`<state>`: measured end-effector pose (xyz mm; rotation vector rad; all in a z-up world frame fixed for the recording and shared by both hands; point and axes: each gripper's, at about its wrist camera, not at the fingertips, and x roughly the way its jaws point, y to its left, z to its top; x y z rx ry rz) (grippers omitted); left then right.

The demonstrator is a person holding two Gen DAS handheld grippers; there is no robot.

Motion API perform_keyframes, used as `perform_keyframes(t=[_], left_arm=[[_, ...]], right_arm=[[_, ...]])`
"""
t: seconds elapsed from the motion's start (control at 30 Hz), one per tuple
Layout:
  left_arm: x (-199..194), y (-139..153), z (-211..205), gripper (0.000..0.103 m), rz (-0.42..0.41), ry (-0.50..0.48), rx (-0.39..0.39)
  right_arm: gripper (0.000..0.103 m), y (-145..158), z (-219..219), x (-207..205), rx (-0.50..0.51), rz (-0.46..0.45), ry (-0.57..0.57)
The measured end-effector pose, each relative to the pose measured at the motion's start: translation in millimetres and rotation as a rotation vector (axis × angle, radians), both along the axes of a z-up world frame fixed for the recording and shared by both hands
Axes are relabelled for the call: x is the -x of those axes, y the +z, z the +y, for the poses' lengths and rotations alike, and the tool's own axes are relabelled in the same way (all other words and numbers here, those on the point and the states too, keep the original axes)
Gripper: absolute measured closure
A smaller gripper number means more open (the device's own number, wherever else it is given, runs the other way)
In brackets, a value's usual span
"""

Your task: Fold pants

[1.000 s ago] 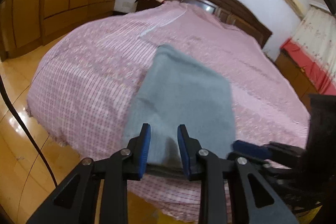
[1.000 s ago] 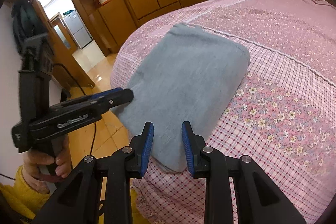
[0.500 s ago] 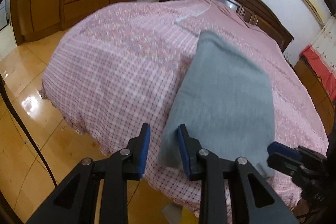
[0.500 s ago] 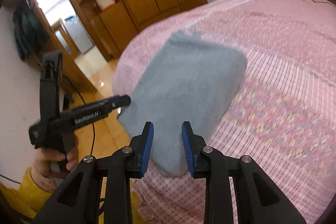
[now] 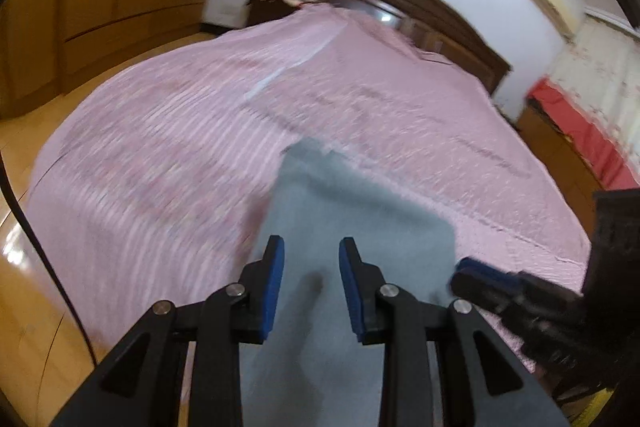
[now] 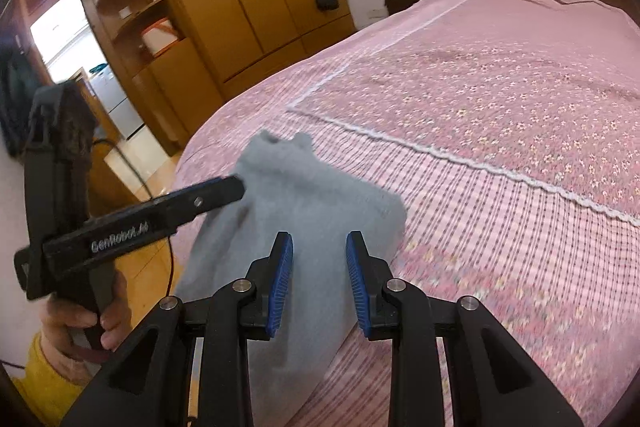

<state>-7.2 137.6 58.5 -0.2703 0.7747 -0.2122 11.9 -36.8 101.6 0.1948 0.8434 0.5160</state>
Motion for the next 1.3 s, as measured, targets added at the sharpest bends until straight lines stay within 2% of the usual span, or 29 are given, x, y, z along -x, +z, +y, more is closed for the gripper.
perform_keyframes(t=[0.13,0.27,0.33,0.43,0.67,0.73,0.8,0.93,1.03,1.17,1.3], left_arm=[[-40,-4,-6,0.074,-0.002,-0.087,0.041],[-77,-20,-6,0.076,0.053,-0.092,0.035],[-89,-29,-5,0.082,0.085,-0.083,0.025],[-94,-36,-5,0.086,0.097,-0.076,0.017],[-90,-24,9,0.085,0.082,-0.004,0.016],[-84,-19,15,0.081,0.08,0.004,0.013],[-77,-15,20,0.075,0.085,-0.002,0.015],[-53,-6,23,0.057,0.107,-0.05,0.007],[-39,-5,22,0.05,0.128,-0.077,-0.022],[-21,-14,25,0.046,0.172,-0.104,-0.005],[-17,-32,29,0.043,0.22,-0.112,0.023]], right_arm=[[0.074,-11,-1,-16,0.023,0.024,-0.034],[0.074,-24,-3,-28,0.007,0.056,-0.05],[0.074,-27,-4,-31,0.002,0.057,-0.051],[0.074,-27,-3,-34,0.004,0.056,-0.055],[0.072,-17,-15,-35,-0.07,0.103,-0.075],[0.057,-15,-20,-33,-0.108,0.133,-0.079],[0.049,-14,-28,-30,-0.152,0.159,-0.085],[0.048,-13,-33,-18,-0.166,0.204,-0.065],[0.048,-15,-30,-5,-0.143,0.219,-0.048],[0.048,-28,-20,10,-0.087,0.236,-0.031],[0.046,-39,-16,13,-0.099,0.252,-0.034]])
